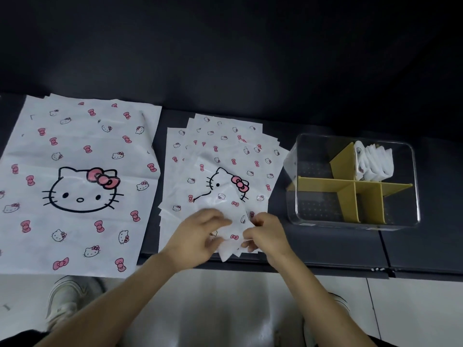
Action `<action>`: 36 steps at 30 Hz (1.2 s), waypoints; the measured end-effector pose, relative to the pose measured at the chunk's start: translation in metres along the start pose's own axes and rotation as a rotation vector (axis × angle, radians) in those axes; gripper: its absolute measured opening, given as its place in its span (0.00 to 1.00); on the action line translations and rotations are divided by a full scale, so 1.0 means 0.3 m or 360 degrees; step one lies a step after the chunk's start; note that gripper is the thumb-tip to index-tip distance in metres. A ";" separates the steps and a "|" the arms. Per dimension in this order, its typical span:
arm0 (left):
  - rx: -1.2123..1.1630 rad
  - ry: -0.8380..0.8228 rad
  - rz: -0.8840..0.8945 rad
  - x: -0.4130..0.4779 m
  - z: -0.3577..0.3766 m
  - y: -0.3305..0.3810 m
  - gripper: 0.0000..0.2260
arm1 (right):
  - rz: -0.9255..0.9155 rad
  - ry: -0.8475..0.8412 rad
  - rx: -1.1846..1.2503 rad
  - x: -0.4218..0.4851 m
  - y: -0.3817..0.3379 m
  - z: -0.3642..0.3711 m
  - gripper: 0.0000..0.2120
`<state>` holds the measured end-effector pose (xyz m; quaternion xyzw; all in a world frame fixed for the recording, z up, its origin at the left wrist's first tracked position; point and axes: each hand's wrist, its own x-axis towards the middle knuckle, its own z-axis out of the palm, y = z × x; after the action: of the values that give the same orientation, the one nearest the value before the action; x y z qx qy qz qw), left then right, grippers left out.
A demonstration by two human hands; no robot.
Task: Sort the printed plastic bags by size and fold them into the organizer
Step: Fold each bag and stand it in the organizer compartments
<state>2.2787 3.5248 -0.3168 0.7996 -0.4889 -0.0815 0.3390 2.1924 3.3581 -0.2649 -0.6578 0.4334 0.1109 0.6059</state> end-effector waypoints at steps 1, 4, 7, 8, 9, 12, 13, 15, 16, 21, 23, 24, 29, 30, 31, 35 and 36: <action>-0.0147 0.0011 -0.0054 -0.031 0.003 0.020 0.18 | 0.0119 -0.0024 0.0230 -0.009 0.012 0.002 0.08; -0.0263 0.0054 -0.0097 -0.095 0.022 0.049 0.24 | 0.0409 -0.0057 0.0743 -0.036 0.022 0.015 0.09; -0.0190 0.0138 -0.0127 -0.100 0.041 0.054 0.15 | 0.0580 -0.0077 0.1027 -0.066 0.008 0.028 0.08; -0.0193 0.0187 -0.0165 -0.096 0.043 0.056 0.13 | 0.0583 -0.0088 0.1067 -0.079 -0.001 0.029 0.07; -0.0205 0.0225 -0.0236 -0.091 0.042 0.060 0.12 | 0.0537 -0.0092 0.1056 -0.085 -0.003 0.027 0.05; -0.0270 0.0260 -0.0637 -0.075 0.029 0.059 0.23 | 0.0123 -0.0035 0.0666 -0.089 -0.004 0.002 0.12; -0.0360 0.0260 -0.0766 -0.068 0.020 0.059 0.25 | -0.0079 -0.0006 0.0432 -0.084 0.000 -0.012 0.17; -0.0433 0.0227 -0.0917 -0.058 0.010 0.059 0.22 | -0.0360 -0.0086 0.0070 -0.071 0.004 -0.025 0.21; -0.0407 0.0213 -0.0947 -0.052 0.005 0.064 0.21 | -0.0413 -0.0164 -0.0027 -0.057 0.008 -0.024 0.19; -0.0493 0.0246 -0.1091 -0.031 0.003 0.073 0.18 | -0.0503 0.0189 -0.0347 0.028 0.034 0.016 0.13; -0.0508 0.0291 -0.1139 -0.012 -0.005 0.090 0.11 | -0.0476 0.0223 -0.0324 0.045 0.039 0.029 0.19; -0.0542 0.0353 -0.1186 -0.002 -0.010 0.098 0.06 | -0.0474 0.0231 -0.0354 0.052 0.043 0.034 0.21; -0.0433 0.0613 -0.1356 0.047 0.006 0.108 0.09 | -0.0487 0.0295 -0.0523 0.064 0.042 0.044 0.25; -0.0330 0.0606 -0.1366 0.055 0.013 0.106 0.09 | -0.0466 0.0297 -0.0529 0.066 0.041 0.044 0.25; -0.0216 0.0607 -0.1374 0.061 0.017 0.106 0.10 | -0.0459 0.0299 -0.0534 0.067 0.039 0.044 0.25; 0.0522 0.0678 -0.0986 0.054 0.035 0.080 0.12 | -0.0476 0.0295 -0.0631 0.068 0.042 0.047 0.24; 0.0690 0.0671 -0.0851 0.053 0.042 0.071 0.14 | -0.0476 0.0292 -0.0643 0.070 0.044 0.047 0.24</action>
<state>2.2656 3.4995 -0.3099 0.9508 -0.1892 0.1039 0.2222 2.2011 3.3628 -0.2917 -0.8295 0.3536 0.0442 0.4301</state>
